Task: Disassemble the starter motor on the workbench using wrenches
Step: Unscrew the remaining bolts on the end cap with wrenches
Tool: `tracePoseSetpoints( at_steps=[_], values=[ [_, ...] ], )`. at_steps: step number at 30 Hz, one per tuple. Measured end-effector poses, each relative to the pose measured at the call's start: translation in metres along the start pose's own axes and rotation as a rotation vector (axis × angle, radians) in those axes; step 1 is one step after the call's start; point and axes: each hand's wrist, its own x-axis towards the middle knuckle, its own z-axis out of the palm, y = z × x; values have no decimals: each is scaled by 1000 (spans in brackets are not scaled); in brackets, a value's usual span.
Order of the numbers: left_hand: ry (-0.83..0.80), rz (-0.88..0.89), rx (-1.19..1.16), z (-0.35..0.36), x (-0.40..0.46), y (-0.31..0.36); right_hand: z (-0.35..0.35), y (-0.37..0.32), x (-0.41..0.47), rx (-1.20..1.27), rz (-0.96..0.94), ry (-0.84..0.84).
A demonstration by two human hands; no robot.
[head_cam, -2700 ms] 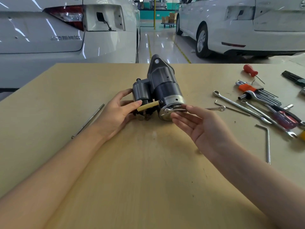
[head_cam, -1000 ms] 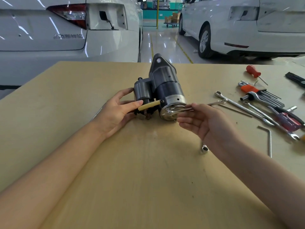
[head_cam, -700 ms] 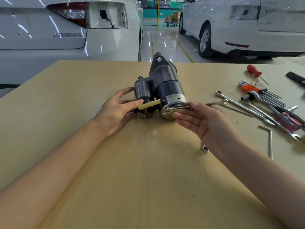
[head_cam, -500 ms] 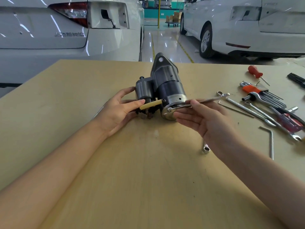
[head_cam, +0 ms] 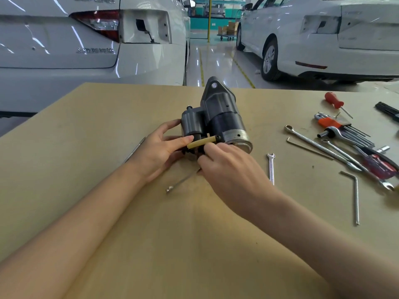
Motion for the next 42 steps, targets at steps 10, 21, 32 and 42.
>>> tracePoseSetpoints(
  at_steps=[10,21,32,42],
  values=[
    [2,-5,-52,1,0,1,6,30,-31,1294,685,316],
    [-5,-7,-52,0,1,1,6,41,-24,2009,1116,397],
    [-6,0,-33,-2,2,0,9,42,-26,1882,972,441],
    [-9,9,-23,-1,1,0,-14,17,4,388,266,266]
  ],
)
